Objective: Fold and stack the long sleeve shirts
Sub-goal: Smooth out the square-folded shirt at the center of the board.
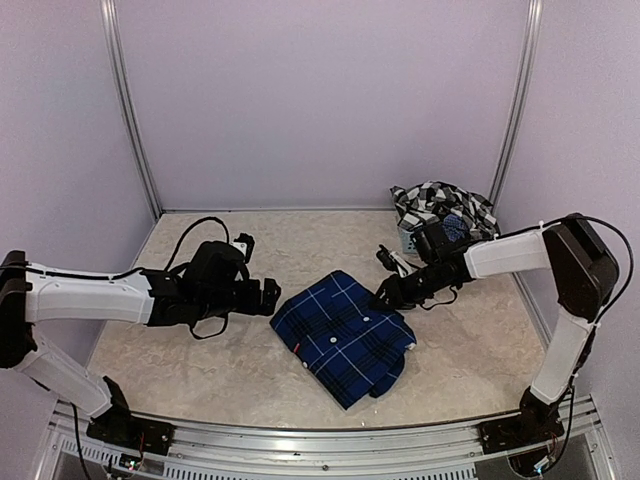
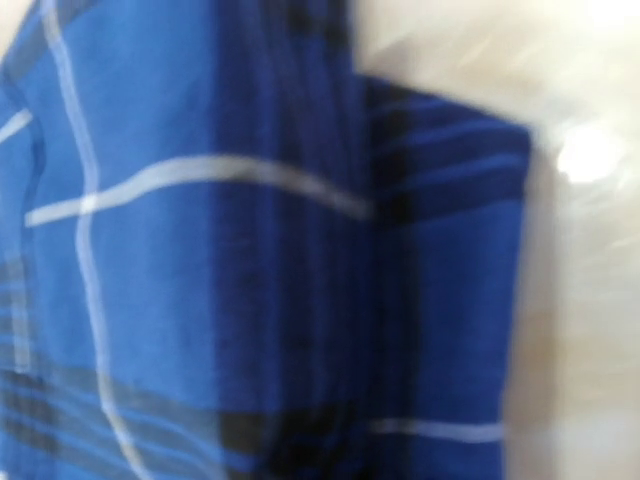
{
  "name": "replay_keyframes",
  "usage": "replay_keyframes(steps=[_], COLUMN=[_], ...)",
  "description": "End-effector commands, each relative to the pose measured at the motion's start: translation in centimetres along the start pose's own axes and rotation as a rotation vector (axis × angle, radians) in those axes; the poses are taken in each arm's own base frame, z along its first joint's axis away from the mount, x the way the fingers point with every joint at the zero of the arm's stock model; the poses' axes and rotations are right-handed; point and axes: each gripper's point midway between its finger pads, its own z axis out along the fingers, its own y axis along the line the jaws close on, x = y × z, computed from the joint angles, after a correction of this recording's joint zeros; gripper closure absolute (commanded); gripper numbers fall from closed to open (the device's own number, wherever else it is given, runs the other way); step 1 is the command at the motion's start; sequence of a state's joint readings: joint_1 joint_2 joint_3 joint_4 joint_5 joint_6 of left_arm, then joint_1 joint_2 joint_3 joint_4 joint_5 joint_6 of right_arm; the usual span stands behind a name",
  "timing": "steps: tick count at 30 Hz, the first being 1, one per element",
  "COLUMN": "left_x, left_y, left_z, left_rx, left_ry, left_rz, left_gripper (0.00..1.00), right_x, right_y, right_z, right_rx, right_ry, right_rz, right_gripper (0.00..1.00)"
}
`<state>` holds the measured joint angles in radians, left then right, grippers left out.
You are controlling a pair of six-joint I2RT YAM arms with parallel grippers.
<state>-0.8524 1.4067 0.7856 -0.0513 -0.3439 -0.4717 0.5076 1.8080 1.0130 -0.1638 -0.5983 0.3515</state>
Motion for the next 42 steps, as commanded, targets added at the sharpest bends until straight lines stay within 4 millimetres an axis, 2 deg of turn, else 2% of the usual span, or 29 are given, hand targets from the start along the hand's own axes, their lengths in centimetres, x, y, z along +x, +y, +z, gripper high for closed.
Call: replay_keyframes(steps=[1, 5, 8, 11, 16, 21, 24, 28, 35, 36, 38, 42], left_x=[0.0, 0.0, -0.3, -1.6, -3.7, -5.7, -5.6, -5.6, -4.6, -4.0, -3.5, -2.1], left_y=[-1.5, -3.0, -4.4, -6.0, -8.6, -11.9, -13.7, -15.0, -16.1, -16.2, -16.2, -14.3], left_z=[0.0, 0.5, 0.9, 1.4, 2.0, 2.4, 3.3, 4.6, 8.2, 9.1, 10.3, 12.9], left_rx=[0.036, 0.058, 0.097, 0.167, 0.332, 0.480, 0.531, 0.567, 0.598, 0.602, 0.598, 0.559], left_ry=[-0.012, -0.007, 0.003, -0.009, -0.011, -0.012, 0.008, 0.009, 0.034, 0.048, 0.060, 0.077], left_rz=[-0.003, 0.014, 0.019, -0.012, -0.084, -0.093, -0.082, -0.081, -0.066, -0.063, -0.065, -0.106], left_gripper=[0.01, 0.01, 0.01, 0.01, 0.01, 0.01, 0.01, 0.01, 0.01, 0.01, 0.01, 0.01], right_x=[-2.0, -2.8, -3.1, -1.7, 2.1, 5.7, 7.1, 8.1, 7.9, 7.8, 7.7, 7.2], right_y=[-1.3, -0.2, 2.3, 4.8, 7.7, 7.0, 5.6, 2.7, -0.8, -1.2, -1.5, -0.8], right_z=[-2.5, -5.0, -7.2, -7.9, -7.4, -6.4, -5.5, -4.4, -3.4, -3.4, -3.3, -4.1], right_rx=[0.171, 0.213, 0.177, 0.134, 0.060, 0.038, 0.070, 0.172, 0.323, 0.340, 0.360, 0.348], right_ry=[-0.045, -0.078, -0.135, -0.143, -0.114, -0.063, -0.024, 0.029, 0.064, 0.067, 0.074, 0.052], right_rz=[-0.102, -0.141, -0.166, -0.182, -0.178, -0.129, -0.106, -0.067, -0.056, -0.064, -0.082, -0.134], right_gripper=[0.59, 0.50, 0.46, 0.48, 0.52, 0.57, 0.59, 0.60, 0.60, 0.59, 0.58, 0.55])
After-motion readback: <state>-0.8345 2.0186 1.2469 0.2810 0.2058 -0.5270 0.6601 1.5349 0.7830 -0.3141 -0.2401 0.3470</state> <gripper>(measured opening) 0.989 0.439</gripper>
